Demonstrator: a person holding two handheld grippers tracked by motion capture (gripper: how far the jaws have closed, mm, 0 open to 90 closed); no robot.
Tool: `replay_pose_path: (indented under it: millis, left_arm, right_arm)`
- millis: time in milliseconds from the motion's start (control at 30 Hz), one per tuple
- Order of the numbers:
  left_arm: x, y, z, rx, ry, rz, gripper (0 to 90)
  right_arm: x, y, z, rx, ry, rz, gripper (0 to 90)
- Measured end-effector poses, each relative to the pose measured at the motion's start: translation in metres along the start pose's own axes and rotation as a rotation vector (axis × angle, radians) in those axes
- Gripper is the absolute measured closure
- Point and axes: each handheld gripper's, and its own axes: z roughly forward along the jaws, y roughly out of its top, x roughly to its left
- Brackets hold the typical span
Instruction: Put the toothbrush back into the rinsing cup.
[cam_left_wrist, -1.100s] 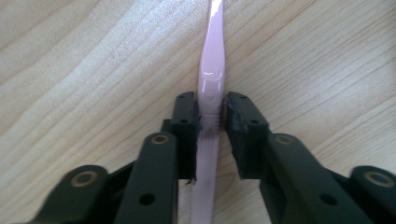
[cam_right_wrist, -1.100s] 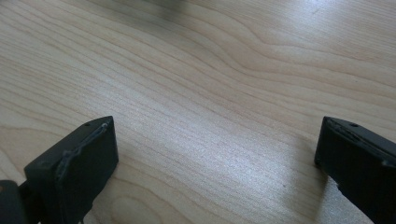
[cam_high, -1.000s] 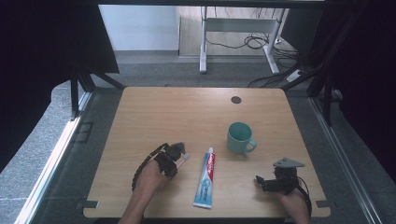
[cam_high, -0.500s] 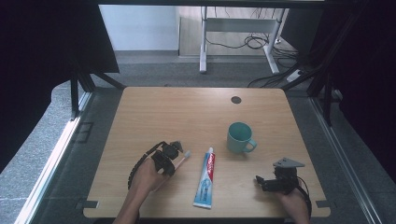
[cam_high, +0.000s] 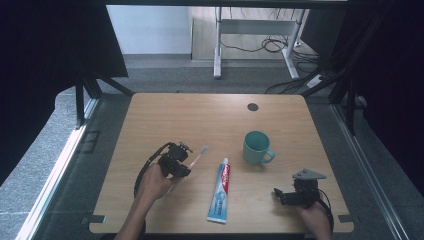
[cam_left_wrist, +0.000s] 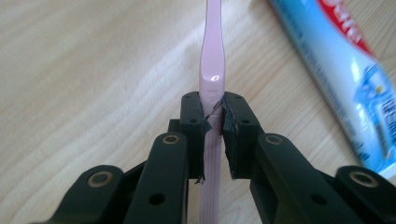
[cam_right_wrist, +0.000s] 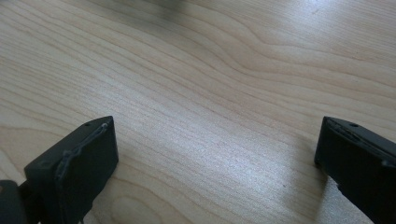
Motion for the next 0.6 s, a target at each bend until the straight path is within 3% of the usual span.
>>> replay_pose_path:
  millis: [33,133,167,200,233,367,467,533,600]
  left_arm:
    - [0.0,0.0,0.0,0.0,0.0,0.0,79.8]
    - [0.001,-0.001,-0.006,-0.1,-0.009,0.005,79.9]
    - [0.001,-0.001,-0.006,-0.1,-0.009,0.005,79.8]
    - [0.002,-0.002,-0.009,-0.155,-0.011,0.014,79.8]
    - [0.002,-0.002,-0.009,-0.155,-0.011,0.014,79.8]
    - [0.001,-0.005,-0.013,-0.277,0.003,0.048,79.8]
    - [0.002,-0.008,-0.014,-0.353,0.021,0.051,79.8]
    - [0.003,-0.012,-0.015,-0.447,0.011,0.06,79.8]
    - [0.002,-0.014,-0.015,-0.512,-0.005,0.081,79.8]
  right_arm:
    - [0.0,0.0,0.0,0.0,0.0,0.0,0.0]
    - [0.0,0.0,0.0,0.0,0.0,0.0,0.0]
    - [0.0,0.0,0.0,0.0,0.0,0.0,0.0]
    - [0.0,0.0,0.0,0.001,0.001,-0.002,0.0]
    - [0.0,0.0,0.0,0.001,0.001,-0.002,0.0]
    - [0.0,0.0,0.0,0.0,0.0,0.0,0.0]
    - [0.0,0.0,0.0,0.0,0.0,0.001,0.0]
    - [0.0,0.0,0.0,0.0,0.0,0.0,0.0]
    - [0.0,0.0,0.0,0.0,0.001,-0.001,0.0]
